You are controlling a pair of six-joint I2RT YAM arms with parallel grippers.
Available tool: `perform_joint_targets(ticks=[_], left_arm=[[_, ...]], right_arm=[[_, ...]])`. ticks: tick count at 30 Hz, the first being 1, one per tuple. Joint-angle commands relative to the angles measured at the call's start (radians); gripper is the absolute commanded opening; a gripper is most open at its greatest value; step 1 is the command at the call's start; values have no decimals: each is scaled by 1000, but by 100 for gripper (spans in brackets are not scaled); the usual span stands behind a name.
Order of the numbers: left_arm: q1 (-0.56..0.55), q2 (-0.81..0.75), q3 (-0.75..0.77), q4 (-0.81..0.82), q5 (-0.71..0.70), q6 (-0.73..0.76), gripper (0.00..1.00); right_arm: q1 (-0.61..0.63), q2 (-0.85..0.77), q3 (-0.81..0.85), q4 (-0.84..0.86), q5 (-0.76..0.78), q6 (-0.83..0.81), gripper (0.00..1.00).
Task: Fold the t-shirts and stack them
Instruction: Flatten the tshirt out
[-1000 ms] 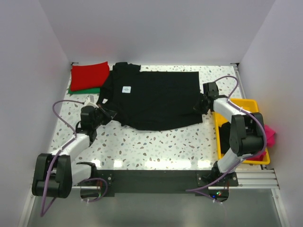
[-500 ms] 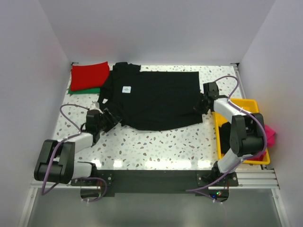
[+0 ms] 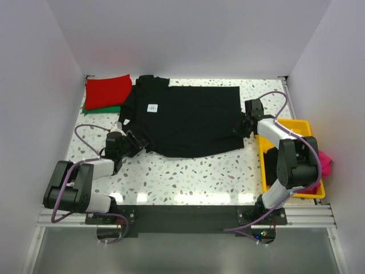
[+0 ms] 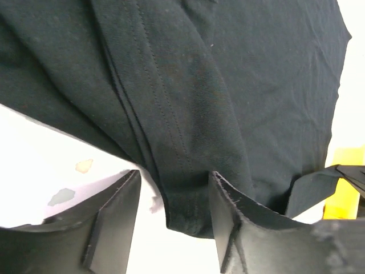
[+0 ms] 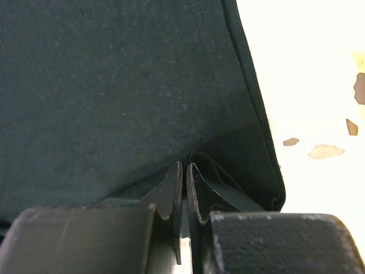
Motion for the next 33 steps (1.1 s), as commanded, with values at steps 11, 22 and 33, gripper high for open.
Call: perform_joint_targets(ticks=[11,22,33], left_arm=[[-13,-21,38,56,23,-17,29],[-15,-165,10,-23,18,-21,14],[-21,-317,-46,-113,21,-22,0]], right_arm=[[-2,-20,7,16,-11,-15,0],[-2,-34,-13,22,-16,-6,0],[-2,-71,-57,37,-25,0,0]])
